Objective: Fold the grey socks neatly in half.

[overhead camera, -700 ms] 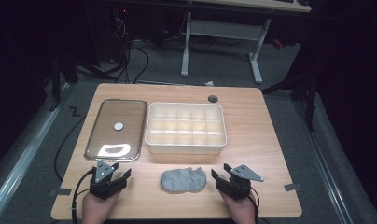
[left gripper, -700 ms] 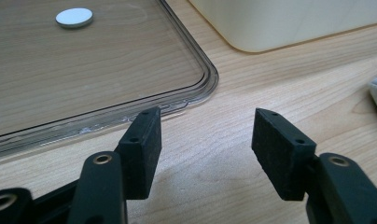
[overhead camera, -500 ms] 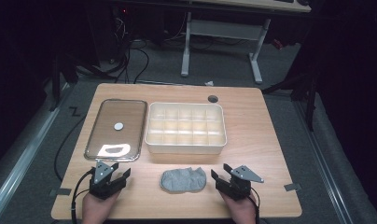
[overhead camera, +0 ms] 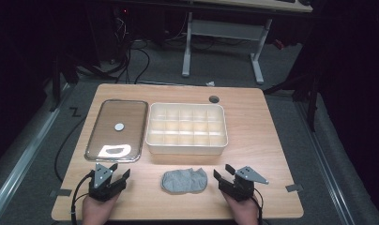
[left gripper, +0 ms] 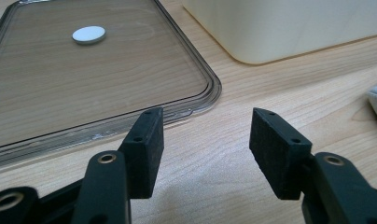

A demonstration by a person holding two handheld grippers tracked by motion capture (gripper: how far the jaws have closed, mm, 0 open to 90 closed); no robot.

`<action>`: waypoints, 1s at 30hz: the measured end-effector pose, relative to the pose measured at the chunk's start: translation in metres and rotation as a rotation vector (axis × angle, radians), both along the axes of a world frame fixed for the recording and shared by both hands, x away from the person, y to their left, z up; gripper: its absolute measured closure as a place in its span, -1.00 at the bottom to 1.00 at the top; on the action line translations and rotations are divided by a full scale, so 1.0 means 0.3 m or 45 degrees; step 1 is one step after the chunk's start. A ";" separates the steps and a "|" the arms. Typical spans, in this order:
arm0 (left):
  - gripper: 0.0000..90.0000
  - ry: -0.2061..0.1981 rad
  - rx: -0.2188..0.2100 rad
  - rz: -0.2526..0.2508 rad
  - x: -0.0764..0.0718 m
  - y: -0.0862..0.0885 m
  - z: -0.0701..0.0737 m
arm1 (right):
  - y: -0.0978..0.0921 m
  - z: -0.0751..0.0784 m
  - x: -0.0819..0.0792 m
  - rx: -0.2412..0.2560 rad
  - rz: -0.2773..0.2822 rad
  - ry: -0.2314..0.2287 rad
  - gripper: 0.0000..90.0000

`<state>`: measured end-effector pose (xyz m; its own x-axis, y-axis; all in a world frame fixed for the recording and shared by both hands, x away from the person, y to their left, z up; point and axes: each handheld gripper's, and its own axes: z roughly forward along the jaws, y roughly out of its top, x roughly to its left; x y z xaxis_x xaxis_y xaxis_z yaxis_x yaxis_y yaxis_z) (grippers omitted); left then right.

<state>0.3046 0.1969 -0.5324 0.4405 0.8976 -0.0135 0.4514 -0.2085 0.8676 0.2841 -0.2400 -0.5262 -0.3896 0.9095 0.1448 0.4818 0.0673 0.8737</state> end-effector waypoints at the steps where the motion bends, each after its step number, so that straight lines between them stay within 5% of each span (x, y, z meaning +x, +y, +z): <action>1: 0.01 0.000 0.000 0.000 0.000 0.000 0.000 | 0.000 0.000 0.000 0.000 0.000 0.000 -0.06; 7: -0.03 -0.058 0.006 0.021 -0.013 0.000 0.002 | -0.009 0.001 -0.002 0.032 -0.010 -0.007 -0.03; 13: -0.01 -0.065 -0.007 -0.002 -0.019 -0.006 0.009 | -0.008 0.004 -0.011 0.032 0.017 -0.028 0.05; 18: -0.03 -0.028 -0.060 -0.098 -0.019 -0.070 0.026 | -0.008 0.005 -0.010 0.034 0.027 -0.030 0.07; 19: -0.04 -0.032 -0.058 -0.168 -0.017 -0.120 0.033 | -0.008 0.005 -0.011 0.032 0.033 -0.038 0.12; 23: -0.04 -0.008 -0.082 -0.267 -0.002 -0.226 0.030 | -0.004 0.007 -0.014 0.017 0.057 -0.050 0.12; 30: -0.05 0.049 -0.086 -0.348 0.008 -0.334 0.018 | -0.005 0.005 -0.011 0.017 0.052 -0.048 0.11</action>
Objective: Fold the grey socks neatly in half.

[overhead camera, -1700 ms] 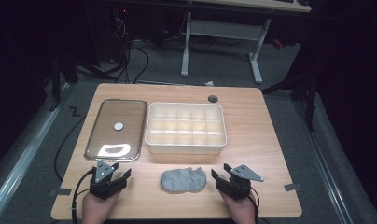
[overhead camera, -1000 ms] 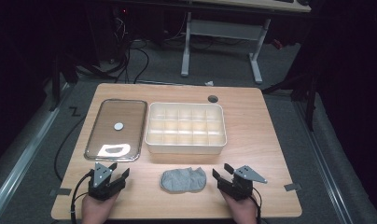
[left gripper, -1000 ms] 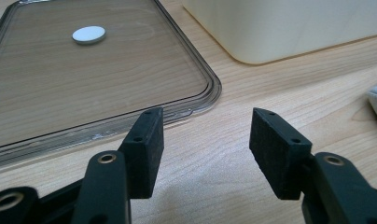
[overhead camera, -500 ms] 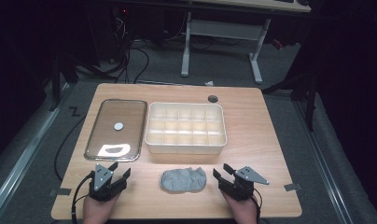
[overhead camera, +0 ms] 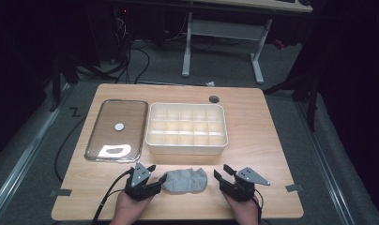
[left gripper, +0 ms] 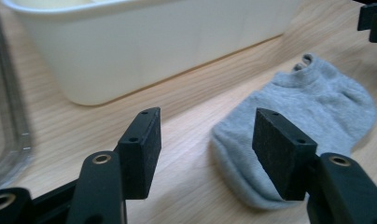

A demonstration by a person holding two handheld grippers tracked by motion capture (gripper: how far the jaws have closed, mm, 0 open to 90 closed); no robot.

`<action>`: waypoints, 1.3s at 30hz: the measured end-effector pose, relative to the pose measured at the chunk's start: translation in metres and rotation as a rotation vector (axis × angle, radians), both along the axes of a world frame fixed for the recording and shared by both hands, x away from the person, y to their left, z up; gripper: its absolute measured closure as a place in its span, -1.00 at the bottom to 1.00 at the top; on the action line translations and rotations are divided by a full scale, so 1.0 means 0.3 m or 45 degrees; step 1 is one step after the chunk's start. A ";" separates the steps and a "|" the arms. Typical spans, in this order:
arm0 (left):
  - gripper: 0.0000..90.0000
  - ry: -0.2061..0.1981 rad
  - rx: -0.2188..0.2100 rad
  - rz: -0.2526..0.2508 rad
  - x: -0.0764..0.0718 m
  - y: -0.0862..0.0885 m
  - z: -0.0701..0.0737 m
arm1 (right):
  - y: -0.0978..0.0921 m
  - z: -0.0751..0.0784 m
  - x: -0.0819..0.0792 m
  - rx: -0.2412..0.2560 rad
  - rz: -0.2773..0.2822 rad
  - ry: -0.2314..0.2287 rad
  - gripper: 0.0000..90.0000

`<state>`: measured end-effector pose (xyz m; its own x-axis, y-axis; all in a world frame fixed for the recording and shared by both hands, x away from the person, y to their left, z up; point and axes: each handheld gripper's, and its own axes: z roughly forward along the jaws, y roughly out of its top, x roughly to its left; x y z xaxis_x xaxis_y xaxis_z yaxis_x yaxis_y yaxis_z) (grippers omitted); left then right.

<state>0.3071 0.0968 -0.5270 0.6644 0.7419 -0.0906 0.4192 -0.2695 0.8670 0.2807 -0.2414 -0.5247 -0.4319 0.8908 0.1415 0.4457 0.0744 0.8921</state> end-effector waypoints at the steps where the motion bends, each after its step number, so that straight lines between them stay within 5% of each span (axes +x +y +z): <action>1: -0.05 0.006 0.001 -0.002 0.001 -0.009 0.001 | 0.003 0.000 -0.001 -0.008 0.000 0.003 0.11; 6: -0.03 0.020 0.061 -0.035 -0.002 -0.038 -0.014 | 0.018 -0.002 -0.004 -0.067 0.021 -0.013 0.14; 7: -0.02 -0.037 0.084 -0.054 -0.018 -0.044 -0.014 | 0.028 -0.002 -0.009 -0.098 0.024 -0.023 0.13; 16: -0.02 -0.059 0.074 -0.052 -0.027 -0.038 -0.013 | 0.054 -0.002 -0.019 -0.186 0.034 -0.057 0.14; 22: 0.01 -0.054 0.119 -0.059 -0.025 -0.049 -0.014 | 0.118 0.048 0.015 -0.134 0.059 0.035 0.24; 33: 0.37 -0.010 0.156 -0.035 -0.015 -0.056 -0.016 | 0.114 0.003 0.013 -0.066 0.070 0.228 0.39; 39: 0.57 -0.006 0.183 -0.025 -0.015 -0.062 -0.017 | 0.142 -0.012 0.012 -0.130 0.091 0.279 0.40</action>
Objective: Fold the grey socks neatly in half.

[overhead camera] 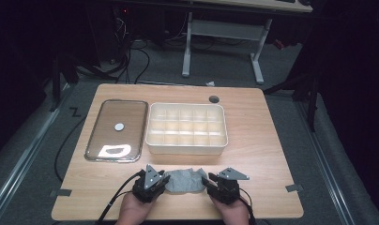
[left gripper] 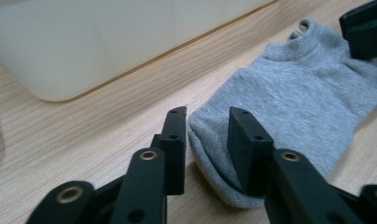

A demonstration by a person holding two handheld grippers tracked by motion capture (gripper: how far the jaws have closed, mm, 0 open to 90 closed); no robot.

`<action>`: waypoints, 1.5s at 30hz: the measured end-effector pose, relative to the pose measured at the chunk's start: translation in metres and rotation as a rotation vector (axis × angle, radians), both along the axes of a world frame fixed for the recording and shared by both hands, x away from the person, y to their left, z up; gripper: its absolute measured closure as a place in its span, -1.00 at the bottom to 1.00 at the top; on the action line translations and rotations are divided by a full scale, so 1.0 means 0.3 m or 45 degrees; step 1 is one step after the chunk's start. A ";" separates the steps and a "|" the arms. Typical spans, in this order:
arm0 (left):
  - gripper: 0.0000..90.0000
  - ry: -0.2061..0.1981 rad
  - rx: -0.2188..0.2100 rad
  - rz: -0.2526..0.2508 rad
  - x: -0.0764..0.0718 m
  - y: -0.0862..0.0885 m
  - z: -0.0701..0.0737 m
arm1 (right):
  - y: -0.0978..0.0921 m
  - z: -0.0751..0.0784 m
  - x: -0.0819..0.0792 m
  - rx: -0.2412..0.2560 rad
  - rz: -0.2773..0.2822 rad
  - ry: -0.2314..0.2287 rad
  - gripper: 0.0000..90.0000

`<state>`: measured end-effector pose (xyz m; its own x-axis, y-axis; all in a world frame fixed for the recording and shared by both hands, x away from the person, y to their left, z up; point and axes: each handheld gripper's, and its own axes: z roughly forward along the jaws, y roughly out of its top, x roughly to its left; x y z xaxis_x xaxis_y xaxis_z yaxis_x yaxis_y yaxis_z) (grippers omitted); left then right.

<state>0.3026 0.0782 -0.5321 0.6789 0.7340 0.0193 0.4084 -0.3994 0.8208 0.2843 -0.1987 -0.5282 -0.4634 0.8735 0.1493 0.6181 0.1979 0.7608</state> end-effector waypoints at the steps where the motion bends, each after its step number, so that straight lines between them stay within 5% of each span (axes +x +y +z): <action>1: 0.62 0.004 0.008 0.009 0.002 0.000 0.000 | 0.004 -0.004 0.003 -0.009 0.001 0.022 0.39; 9: 0.85 0.018 0.064 0.031 0.004 -0.011 -0.003 | 0.033 -0.009 0.001 -0.100 0.042 0.010 0.42; 18: 0.88 -0.026 0.169 0.062 -0.014 -0.024 -0.006 | 0.027 -0.010 0.005 -0.066 0.105 0.032 0.81; 27: 0.75 0.002 0.158 0.061 -0.008 -0.020 0.004 | 0.013 0.007 -0.009 -0.018 0.121 -0.020 0.85; 34: 0.54 0.030 -0.045 0.025 -0.017 -0.065 0.072 | 0.007 0.013 -0.013 -0.006 0.119 -0.039 0.85; 37: 0.68 0.046 -0.047 0.003 -0.021 -0.106 0.081 | 0.007 0.014 -0.015 0.000 0.120 -0.040 0.85; 40: 0.89 0.115 -0.003 -0.021 -0.010 -0.186 0.064 | 0.007 0.016 -0.017 0.006 0.126 -0.046 0.85; 45: 0.90 0.110 0.053 -0.027 -0.005 -0.244 0.038 | 0.001 0.022 -0.022 0.024 0.119 -0.049 0.85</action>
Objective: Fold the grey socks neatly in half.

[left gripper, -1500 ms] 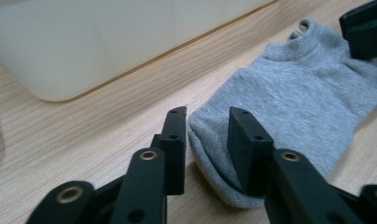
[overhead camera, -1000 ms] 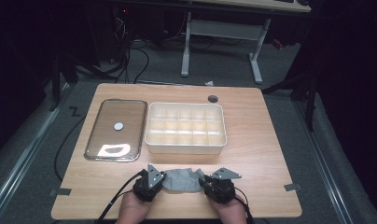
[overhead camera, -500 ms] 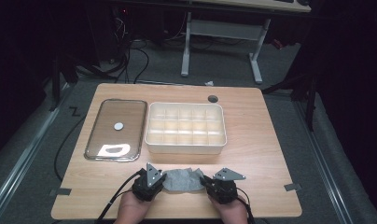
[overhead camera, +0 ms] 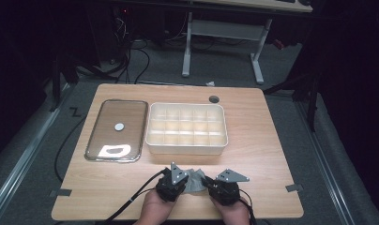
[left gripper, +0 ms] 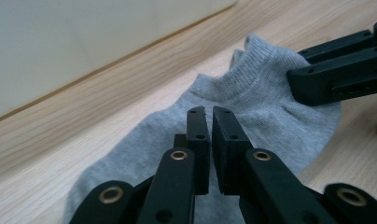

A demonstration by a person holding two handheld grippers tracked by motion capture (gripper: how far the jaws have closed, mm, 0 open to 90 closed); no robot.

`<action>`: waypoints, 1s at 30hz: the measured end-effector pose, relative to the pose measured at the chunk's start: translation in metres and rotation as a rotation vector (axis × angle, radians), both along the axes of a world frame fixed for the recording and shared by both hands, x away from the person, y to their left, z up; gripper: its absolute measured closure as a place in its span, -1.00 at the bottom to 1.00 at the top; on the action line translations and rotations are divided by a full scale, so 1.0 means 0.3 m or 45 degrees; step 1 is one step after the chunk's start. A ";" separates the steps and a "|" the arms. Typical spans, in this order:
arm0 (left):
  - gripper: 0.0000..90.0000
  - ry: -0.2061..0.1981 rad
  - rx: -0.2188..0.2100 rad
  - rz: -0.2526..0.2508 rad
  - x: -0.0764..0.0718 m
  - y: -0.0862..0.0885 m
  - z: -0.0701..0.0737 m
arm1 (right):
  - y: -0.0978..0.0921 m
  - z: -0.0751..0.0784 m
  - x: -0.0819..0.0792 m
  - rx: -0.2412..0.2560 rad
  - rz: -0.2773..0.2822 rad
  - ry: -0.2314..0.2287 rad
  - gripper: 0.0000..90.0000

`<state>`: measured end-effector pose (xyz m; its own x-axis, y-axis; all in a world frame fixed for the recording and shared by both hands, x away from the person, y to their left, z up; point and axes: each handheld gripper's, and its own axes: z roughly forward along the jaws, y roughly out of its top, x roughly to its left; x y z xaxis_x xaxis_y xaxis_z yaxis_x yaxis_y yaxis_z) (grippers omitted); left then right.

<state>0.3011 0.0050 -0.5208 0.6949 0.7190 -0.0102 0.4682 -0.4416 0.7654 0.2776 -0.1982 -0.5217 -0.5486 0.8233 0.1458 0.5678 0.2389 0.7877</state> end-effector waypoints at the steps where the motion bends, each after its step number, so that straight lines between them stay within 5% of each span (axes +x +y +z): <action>1: 0.90 0.001 0.012 -0.003 0.001 -0.007 -0.005 | -0.002 0.001 0.000 0.003 0.002 -0.003 0.85; 6: 0.90 -0.062 0.090 -0.014 -0.007 -0.037 -0.027 | -0.007 0.011 -0.004 0.062 0.015 -0.012 0.86; 13: 0.90 -0.099 0.109 -0.020 -0.027 -0.068 -0.031 | -0.007 0.040 -0.019 0.205 0.049 -0.049 0.87; 20: 0.86 -0.127 0.122 -0.028 -0.033 -0.078 -0.034 | -0.006 0.044 -0.023 0.215 0.048 -0.069 0.88; 23: 0.64 -0.122 0.090 -0.015 -0.024 -0.054 -0.021 | -0.013 0.042 -0.021 0.208 0.039 -0.071 0.88; 24: 0.60 -0.123 0.014 0.019 -0.014 -0.011 0.002 | -0.015 0.042 -0.021 0.208 0.034 -0.070 0.88; 26: 0.51 -0.123 -0.021 0.036 -0.007 0.016 0.015 | -0.018 0.040 -0.021 0.207 0.030 -0.069 0.88; 27: 0.45 -0.115 -0.099 0.072 0.007 0.074 0.034 | -0.022 0.036 -0.021 0.205 0.022 -0.063 0.88; 30: 0.36 -0.091 -0.143 0.092 0.019 0.130 0.040 | -0.024 0.035 -0.019 0.207 0.021 -0.056 0.88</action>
